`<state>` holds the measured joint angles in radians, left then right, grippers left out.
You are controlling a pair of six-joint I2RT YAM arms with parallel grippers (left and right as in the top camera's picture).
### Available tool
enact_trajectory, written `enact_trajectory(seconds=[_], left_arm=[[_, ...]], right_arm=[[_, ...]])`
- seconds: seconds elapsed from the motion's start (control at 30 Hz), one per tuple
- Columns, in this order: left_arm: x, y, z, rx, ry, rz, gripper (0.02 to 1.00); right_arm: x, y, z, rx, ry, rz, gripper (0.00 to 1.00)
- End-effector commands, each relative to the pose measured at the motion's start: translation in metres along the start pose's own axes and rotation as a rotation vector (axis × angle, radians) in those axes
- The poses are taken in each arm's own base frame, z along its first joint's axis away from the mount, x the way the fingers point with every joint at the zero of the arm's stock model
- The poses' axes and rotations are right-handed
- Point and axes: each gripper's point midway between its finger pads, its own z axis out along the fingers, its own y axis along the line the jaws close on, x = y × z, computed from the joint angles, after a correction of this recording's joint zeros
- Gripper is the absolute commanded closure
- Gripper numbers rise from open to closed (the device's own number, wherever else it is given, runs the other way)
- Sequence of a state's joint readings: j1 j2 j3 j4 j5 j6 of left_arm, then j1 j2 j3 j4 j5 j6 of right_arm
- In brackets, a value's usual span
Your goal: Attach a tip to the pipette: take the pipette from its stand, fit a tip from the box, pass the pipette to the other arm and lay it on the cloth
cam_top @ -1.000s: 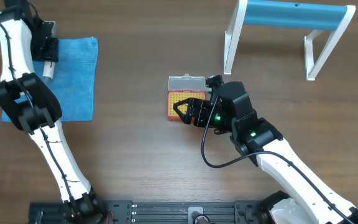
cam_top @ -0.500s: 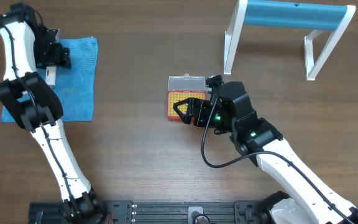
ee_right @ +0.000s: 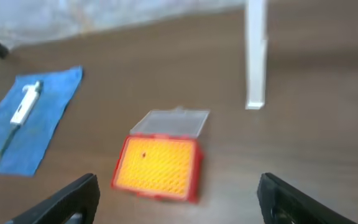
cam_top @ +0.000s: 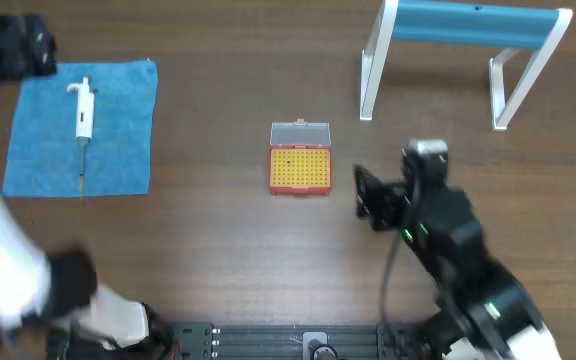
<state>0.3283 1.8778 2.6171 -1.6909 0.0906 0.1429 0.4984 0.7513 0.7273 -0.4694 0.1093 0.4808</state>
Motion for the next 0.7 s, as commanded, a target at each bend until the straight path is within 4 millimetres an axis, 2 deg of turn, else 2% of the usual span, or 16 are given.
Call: enact_trajectory(seconds=[0.03, 0.07, 0.1, 0.13, 0.17, 0.23, 0.3, 0.37, 0.53, 0.7], left_arm=[[0.101, -0.054, -0.113, 0.161, -0.1, -0.05, 0.086], [0.131, -0.058, -0.115, 0.163, -0.076, -0.054, 0.086], [0.184, -0.067, -0.118, 0.166, -0.058, -0.057, 0.084], [0.214, -0.072, -0.118, 0.174, -0.059, -0.058, 0.084], [0.255, -0.084, -0.12, 0.205, -0.095, -0.057, 0.086], [0.288, -0.089, -0.122, 0.198, -0.162, -0.043, 0.086], [0.304, -0.092, -0.128, 0.181, -0.298, -0.016, 0.084], [0.308, -0.093, -0.135, 0.172, -0.373, 0.0, 0.086], [0.31, -0.094, -0.135, 0.171, -0.374, 0.0, 0.086], [0.31, -0.094, -0.135, 0.179, -0.373, 0.007, 0.084]], right_arm=[[-0.001, -0.025, -0.079, 0.049, -0.129, -0.198, 0.176], [0.012, -0.031, -0.086, 0.056, -0.106, -0.201, 0.174], [0.026, -0.039, -0.097, 0.058, -0.097, -0.202, 0.176], [0.027, -0.041, -0.107, 0.046, -0.138, -0.196, 0.176], [0.024, -0.041, -0.119, 0.027, -0.199, -0.185, 0.176], [0.028, -0.05, -0.133, 0.046, -0.242, -0.197, 0.176], [0.028, -0.069, -0.142, 0.134, -0.273, -0.12, 0.176], [0.044, -0.08, -0.135, 0.165, -0.221, 0.047, 0.174], [0.065, -0.089, -0.133, 0.203, -0.136, 0.029, 0.176], [0.065, -0.089, -0.133, 0.203, -0.136, 0.029, 0.174]])
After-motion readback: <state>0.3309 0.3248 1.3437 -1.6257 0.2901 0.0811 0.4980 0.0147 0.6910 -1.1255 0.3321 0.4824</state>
